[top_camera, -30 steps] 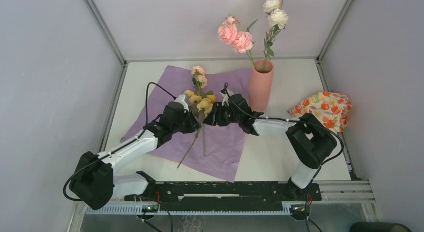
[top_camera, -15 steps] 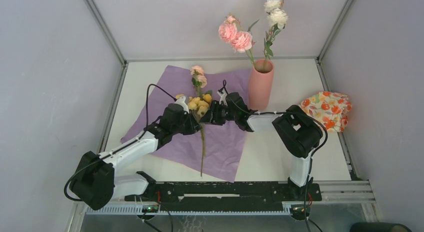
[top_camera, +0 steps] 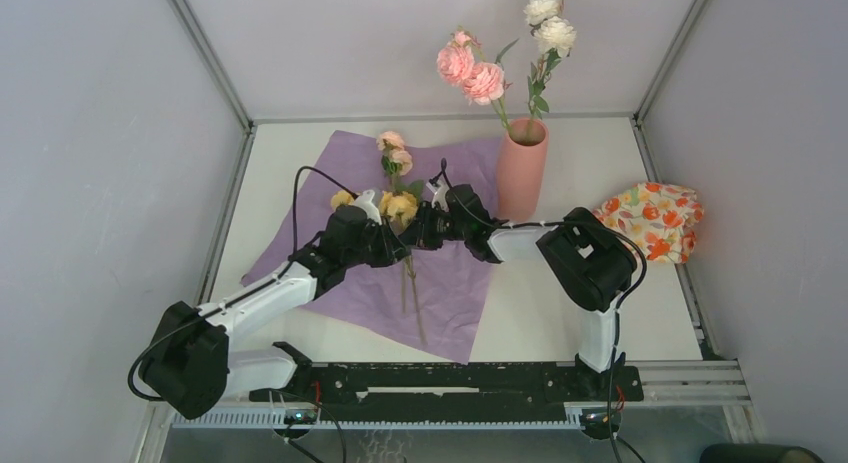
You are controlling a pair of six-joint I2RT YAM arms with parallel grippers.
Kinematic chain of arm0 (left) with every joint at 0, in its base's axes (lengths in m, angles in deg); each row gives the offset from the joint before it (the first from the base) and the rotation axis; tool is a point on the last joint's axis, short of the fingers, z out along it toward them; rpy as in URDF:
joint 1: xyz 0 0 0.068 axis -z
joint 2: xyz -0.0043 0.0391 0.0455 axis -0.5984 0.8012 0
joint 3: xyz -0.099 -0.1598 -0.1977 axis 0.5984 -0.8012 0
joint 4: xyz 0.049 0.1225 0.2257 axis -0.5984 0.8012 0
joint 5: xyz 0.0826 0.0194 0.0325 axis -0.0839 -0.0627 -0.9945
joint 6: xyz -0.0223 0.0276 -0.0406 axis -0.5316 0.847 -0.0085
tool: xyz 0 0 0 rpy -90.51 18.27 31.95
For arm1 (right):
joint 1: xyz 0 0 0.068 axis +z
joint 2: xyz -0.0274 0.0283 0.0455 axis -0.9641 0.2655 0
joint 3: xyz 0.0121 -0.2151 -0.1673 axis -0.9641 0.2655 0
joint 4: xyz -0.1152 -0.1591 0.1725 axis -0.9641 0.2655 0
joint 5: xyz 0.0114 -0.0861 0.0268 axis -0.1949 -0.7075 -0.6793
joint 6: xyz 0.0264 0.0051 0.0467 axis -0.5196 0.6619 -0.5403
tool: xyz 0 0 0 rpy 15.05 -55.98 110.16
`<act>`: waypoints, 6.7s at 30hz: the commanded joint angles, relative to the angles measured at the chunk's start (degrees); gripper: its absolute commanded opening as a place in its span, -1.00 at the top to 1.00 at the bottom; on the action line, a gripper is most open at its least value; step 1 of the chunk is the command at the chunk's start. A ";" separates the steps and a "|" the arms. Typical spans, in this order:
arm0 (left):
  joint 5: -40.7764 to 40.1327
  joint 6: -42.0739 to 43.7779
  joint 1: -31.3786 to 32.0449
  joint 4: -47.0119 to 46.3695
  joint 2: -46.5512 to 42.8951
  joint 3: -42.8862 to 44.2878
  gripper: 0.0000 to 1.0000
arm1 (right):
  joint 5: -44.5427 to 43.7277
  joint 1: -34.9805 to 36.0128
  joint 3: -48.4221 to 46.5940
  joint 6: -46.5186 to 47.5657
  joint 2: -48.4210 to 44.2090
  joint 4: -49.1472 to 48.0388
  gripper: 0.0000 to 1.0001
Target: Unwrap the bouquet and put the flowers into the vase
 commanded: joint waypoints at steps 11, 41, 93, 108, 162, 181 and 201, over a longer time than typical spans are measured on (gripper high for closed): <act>-0.63 0.99 0.42 5.50 -5.16 1.83 0.54 | 1.93 0.34 -2.01 -0.75 0.30 -3.33 1.00; 20.88 -10.47 2.37 -13.56 -4.24 -9.41 -0.01 | -1.01 -0.91 -3.50 2.27 -7.43 0.89 1.00; 5.63 3.44 7.06 5.66 -7.11 -0.66 0.59 | -5.04 3.31 -3.56 10.50 -15.36 15.69 0.41; 2.23 3.39 6.97 7.44 -10.45 -0.54 0.48 | -7.19 4.46 -2.33 10.31 -13.01 15.13 1.00; 12.11 -11.89 -7.69 -25.10 6.06 10.51 0.62 | -13.15 6.10 6.89 18.54 -34.24 22.72 1.00; 3.28 1.04 -0.63 -9.57 -2.42 30.95 0.88 | -32.88 5.16 9.69 22.01 -51.20 35.52 0.31; -7.62 23.73 16.11 -24.00 4.48 58.00 0.84 | -47.69 2.83 22.23 17.14 -76.02 48.74 0.30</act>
